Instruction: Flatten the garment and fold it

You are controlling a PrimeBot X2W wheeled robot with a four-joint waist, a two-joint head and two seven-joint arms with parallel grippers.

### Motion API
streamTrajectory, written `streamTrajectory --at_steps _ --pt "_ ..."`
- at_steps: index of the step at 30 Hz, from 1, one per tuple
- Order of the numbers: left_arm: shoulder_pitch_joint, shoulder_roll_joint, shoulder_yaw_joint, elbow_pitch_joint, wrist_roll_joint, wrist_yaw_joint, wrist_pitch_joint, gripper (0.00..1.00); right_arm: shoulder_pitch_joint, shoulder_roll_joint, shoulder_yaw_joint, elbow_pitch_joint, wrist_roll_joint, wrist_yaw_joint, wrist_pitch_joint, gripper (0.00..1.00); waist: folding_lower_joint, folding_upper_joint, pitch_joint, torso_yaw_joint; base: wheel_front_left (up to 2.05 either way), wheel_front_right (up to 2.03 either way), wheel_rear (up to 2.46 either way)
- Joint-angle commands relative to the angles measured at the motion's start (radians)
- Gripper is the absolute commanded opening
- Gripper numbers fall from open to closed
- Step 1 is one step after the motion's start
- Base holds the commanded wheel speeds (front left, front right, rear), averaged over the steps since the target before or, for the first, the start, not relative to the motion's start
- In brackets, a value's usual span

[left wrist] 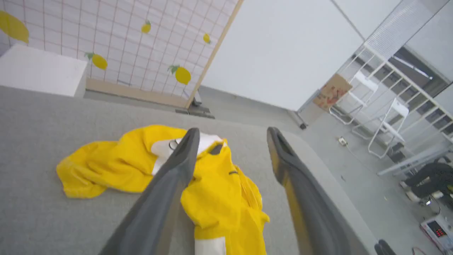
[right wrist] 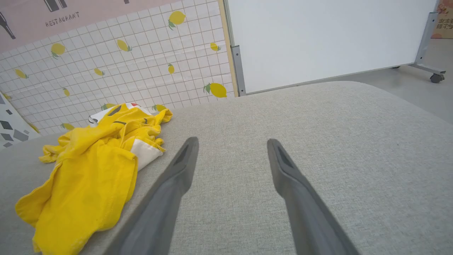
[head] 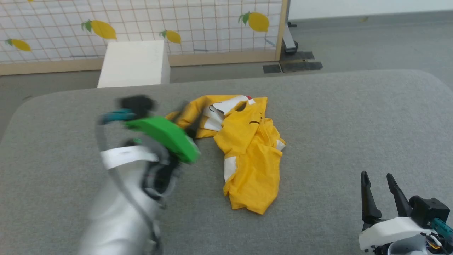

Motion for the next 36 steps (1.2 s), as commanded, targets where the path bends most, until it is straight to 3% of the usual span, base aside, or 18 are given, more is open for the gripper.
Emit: streamTrajectory --at_steps 1,5,8,11,15,21,28,32,36 --pt "0.014 0.034 0.03 -0.025 0.024 0.012 -0.06 1.0 0.01 0.0 0.002 -0.002 0.001 -0.002 -0.006 1.0 0.0001 -0.0001 -0.016 0.015 0.0 0.0 0.0" --pt "0.087 0.127 0.09 -0.093 0.134 0.065 -0.264 1.0 0.014 0.0 -0.002 -0.005 0.003 -0.002 -0.006 1.0 0.0001 -0.0001 -0.029 0.023 0.0 0.0 0.0" --pt "0.167 0.18 0.086 -0.122 0.243 0.109 -0.325 1.0 0.019 0.0 -0.002 -0.008 0.002 -0.002 -0.006 1.0 0.0001 -0.0001 -0.032 0.028 0.0 0.0 0.0" --pt "0.259 0.195 0.081 -0.167 0.333 0.142 -0.342 1.0 0.024 0.0 -0.001 -0.004 0.001 -0.002 -0.004 1.0 0.0001 -0.0001 -0.027 0.039 0.0 0.0 0.0" --pt "0.351 0.164 0.123 -0.25 0.385 0.164 -0.344 1.0 0.002 0.0 0.011 -0.015 -0.001 -0.002 0.034 1.0 0.0001 -0.0001 -0.006 0.053 0.0 0.0 0.0" --pt "0.44 0.108 0.191 -0.338 0.432 0.174 -0.345 1.0 -0.117 0.0 0.108 -0.037 -0.017 -0.002 0.244 1.0 0.0001 -0.0001 0.04 0.077 0.0 0.0 0.0" --pt "0.434 0.064 0.196 -0.359 0.47 0.136 -0.345 1.0 -0.282 0.0 0.216 0.08 -0.117 -0.002 0.604 1.0 0.0001 -0.0001 0.1 0.152 0.0 0.0 0.0" --pt "0.409 0.041 0.202 -0.357 0.49 0.12 -0.345 1.0 -0.347 0.0 0.262 0.146 -0.162 -0.002 0.721 1.0 0.0001 -0.0001 0.135 0.199 0.0 0.0 0.0" --pt "0.396 0.018 0.206 -0.351 0.507 0.101 -0.345 1.0 -0.37 0.0 0.276 0.204 -0.182 -0.002 0.769 1.0 0.0001 -0.0001 0.161 0.237 0.0 0.0 0.0"
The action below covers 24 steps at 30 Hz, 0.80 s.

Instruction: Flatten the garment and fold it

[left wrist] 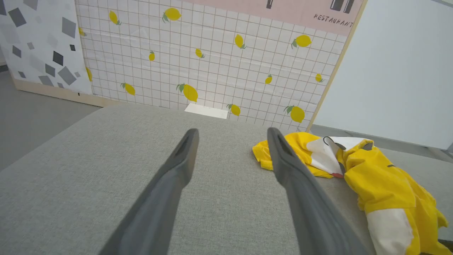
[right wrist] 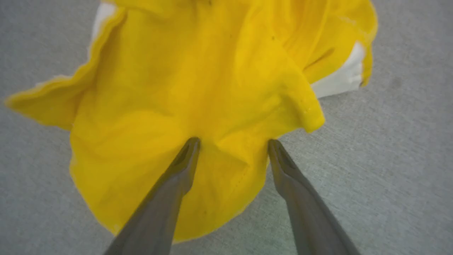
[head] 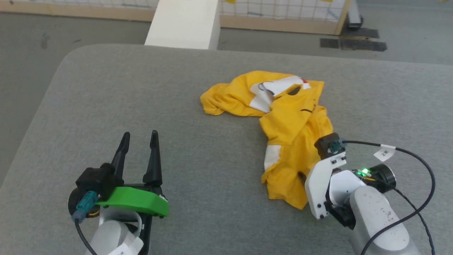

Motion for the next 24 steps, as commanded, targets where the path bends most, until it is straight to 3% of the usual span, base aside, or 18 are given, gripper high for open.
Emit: streamTrajectory --at_steps 1,6,7,8,9,15,16,19,24 --pt "-0.017 -0.01 0.006 0.003 0.017 -0.007 -0.004 1.0 -0.009 -0.001 0.002 0.021 -0.009 -0.002 0.009 1.0 0.0 0.0 0.046 0.052 0.0 0.0 0.0" --pt "-0.015 -0.031 0.024 0.015 0.032 -0.027 -0.004 1.0 -0.003 -0.001 -0.006 0.066 -0.007 -0.002 0.011 1.0 0.0 0.0 0.053 0.067 0.0 0.0 0.0" --pt "-0.013 -0.033 0.028 0.017 0.034 -0.03 -0.004 1.0 -0.002 -0.001 -0.009 0.069 -0.001 -0.002 0.011 0.43 0.0 0.0 0.051 0.066 0.0 0.0 0.0" --pt "-0.01 -0.036 0.033 0.019 0.037 -0.033 -0.004 1.0 0.001 -0.001 -0.011 0.066 0.01 -0.002 0.002 0.11 0.0 0.0 0.047 0.063 0.0 0.0 0.0" --pt "-0.008 -0.039 0.036 0.021 0.038 -0.036 -0.004 1.0 0.003 -0.001 -0.014 0.06 0.012 -0.002 -0.008 0.0 0.0 0.0 0.044 0.061 0.0 0.0 0.0" --pt "0.0 -0.051 0.056 0.032 0.049 -0.059 -0.004 1.0 0.046 -0.014 -0.059 -0.057 0.069 -0.002 -0.065 0.0 0.0 0.0 0.005 0.022 0.0 0.0 0.0" --pt "0.007 -0.055 0.063 0.035 0.055 -0.068 -0.004 1.0 0.08 -0.037 -0.129 -0.178 0.096 -0.002 -0.078 0.0 0.0 0.0 -0.015 -0.006 0.0 0.0 0.0" --pt "0.012 -0.06 0.065 0.039 0.058 -0.075 -0.004 1.0 0.128 -0.052 -0.256 -0.304 0.1 -0.002 -0.065 0.0 0.0 0.0 -0.023 -0.03 0.0 0.0 0.0" --pt "0.006 -0.071 0.057 0.048 0.059 -0.086 -0.005 1.0 0.223 -0.045 -0.503 -0.407 0.059 -0.002 0.0 0.0 0.0 0.0 -0.015 -0.049 0.0 0.0 0.0"
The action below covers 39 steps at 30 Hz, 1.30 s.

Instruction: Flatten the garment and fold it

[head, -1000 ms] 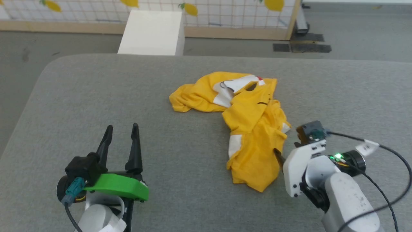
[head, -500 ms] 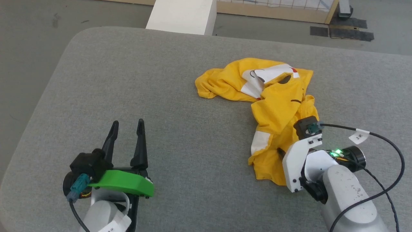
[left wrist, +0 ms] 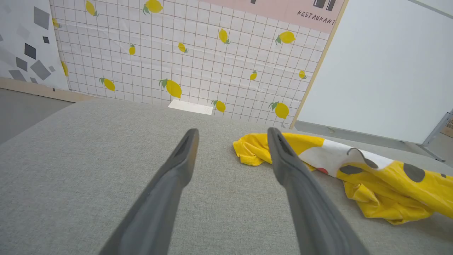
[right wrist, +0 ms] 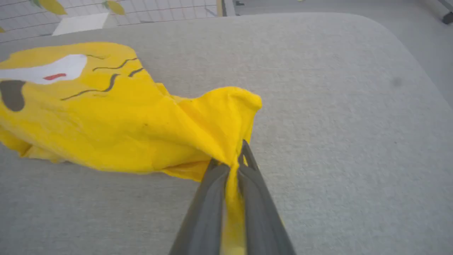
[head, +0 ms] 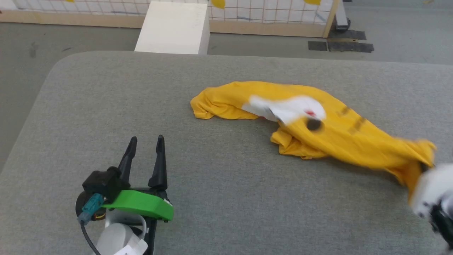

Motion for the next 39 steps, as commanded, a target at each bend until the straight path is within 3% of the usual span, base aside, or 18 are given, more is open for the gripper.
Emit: streamTrajectory --at_steps 1,7,8,9,14,20,25,31,35,39 --pt "-0.005 -0.007 -0.003 0.006 0.007 -0.007 -0.005 1.0 0.041 0.007 -0.052 -0.004 -0.017 -0.002 0.021 0.0 0.0 0.0 0.003 -0.008 0.0 0.0 0.0" --pt "-0.012 -0.014 -0.004 0.034 0.002 -0.019 -0.005 1.0 0.144 0.036 -0.172 0.05 -0.036 -0.002 0.104 0.0 0.0 0.0 0.013 -0.016 0.0 0.0 0.0" --pt "-0.013 -0.013 -0.003 0.037 0.002 -0.02 -0.005 1.0 0.143 0.039 -0.166 0.052 -0.02 -0.002 0.09 0.2 0.0 0.0 0.014 -0.018 0.0 0.0 0.0" --pt "-0.013 -0.013 0.001 0.04 0.002 -0.021 -0.005 1.0 0.137 0.041 -0.156 0.049 0.002 -0.002 0.061 1.0 0.0 0.0 0.015 -0.023 0.0 0.0 0.0" --pt "-0.017 -0.016 -0.007 0.061 -0.02 -0.028 0.01 1.0 0.096 0.045 -0.144 0.003 0.095 -0.002 -0.071 1.0 0.0 0.0 0.006 -0.036 0.0 0.0 0.0" --pt "-0.116 -0.028 -0.064 0.103 -0.073 -0.027 0.181 1.0 0.07 0.045 -0.158 -0.046 0.114 -0.002 -0.173 1.0 0.0 0.0 0.01 -0.052 0.0 0.0 0.0" --pt "-0.307 -0.028 -0.104 0.201 -0.078 0.026 0.418 1.0 0.053 0.045 -0.116 -0.056 0.121 -0.002 -0.185 1.0 0.0 0.0 0.045 -0.098 0.0 0.0 0.0" --pt "-0.517 0.032 -0.153 0.383 0.003 0.088 0.68 1.0 0.036 0.045 -0.04 -0.029 0.153 -0.002 -0.194 1.0 0.0 0.0 0.111 -0.186 0.0 0.0 0.0" --pt "-0.592 0.065 -0.174 0.472 0.042 0.114 0.775 1.0 0.032 0.045 -0.014 -0.001 0.171 -0.002 -0.213 1.0 0.0 0.0 0.154 -0.231 0.0 0.0 0.0" --pt "-0.619 0.085 -0.183 0.531 0.056 0.122 0.802 1.0 0.033 0.045 -0.004 0.021 0.18 -0.002 -0.234 1.0 0.0 0.0 0.181 -0.253 0.0 0.0 0.0"
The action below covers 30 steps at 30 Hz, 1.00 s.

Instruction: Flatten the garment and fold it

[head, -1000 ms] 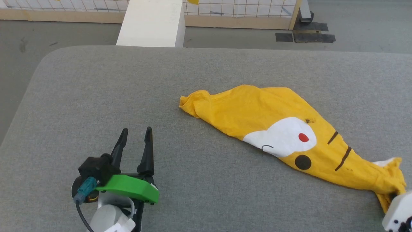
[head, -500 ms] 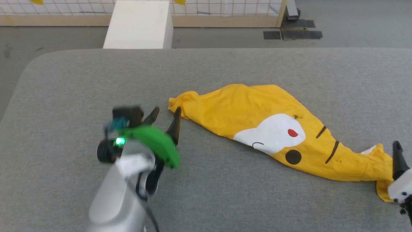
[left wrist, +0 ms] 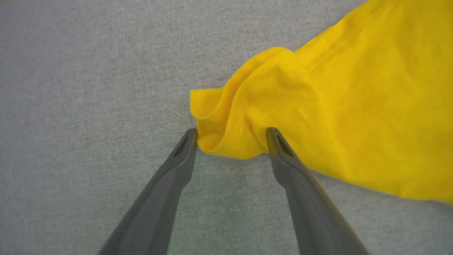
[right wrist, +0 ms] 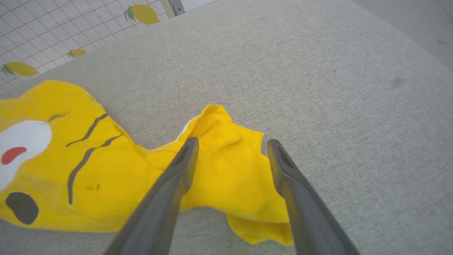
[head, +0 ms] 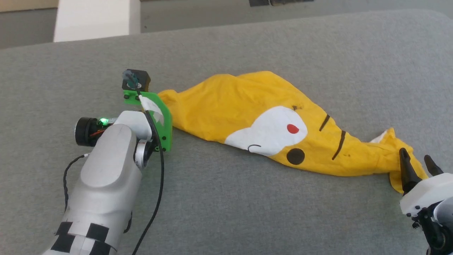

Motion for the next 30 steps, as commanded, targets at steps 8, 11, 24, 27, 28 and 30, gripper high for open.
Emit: streamTrajectory --at_steps 8,11,24,27,28,30 --pt "0.0 -0.011 0.03 0.049 -0.052 -0.015 -0.082 0.0 -0.012 0.0 0.002 0.028 -0.005 -0.002 -0.03 1.0 -0.0001 0.0 0.033 -0.013 0.0 0.0 0.0" --pt "0.0 -0.027 0.094 0.014 -0.123 -0.028 -0.159 0.0 -0.006 0.0 0.002 0.03 -0.014 -0.002 -0.029 1.0 -0.0001 0.0 0.01 0.024 0.0 0.0 0.0" --pt "0.264 0.05 0.299 -0.356 -0.24 0.104 -0.175 0.0 0.053 0.0 0.011 0.035 -0.033 -0.002 -0.006 1.0 -0.0001 0.0 -0.097 0.186 0.0 0.0 0.0" --pt "0.393 0.043 0.341 -0.394 -0.272 0.153 -0.137 0.0 0.053 0.0 0.021 0.033 -0.029 -0.002 -0.004 1.0 -0.0001 0.0 -0.102 0.197 0.0 0.0 0.0" --pt "0.427 0.034 0.348 -0.398 -0.284 0.161 -0.129 0.0 0.053 0.0 0.022 0.032 -0.029 -0.002 -0.003 1.0 -0.0001 0.0 -0.101 0.2 0.0 0.0 0.0" --pt "0.49 0.012 0.357 -0.39 -0.309 0.17 -0.114 0.0 0.053 0.0 0.026 0.032 -0.028 -0.002 -0.001 1.0 -0.0001 0.0 -0.102 0.204 0.0 0.0 0.0"
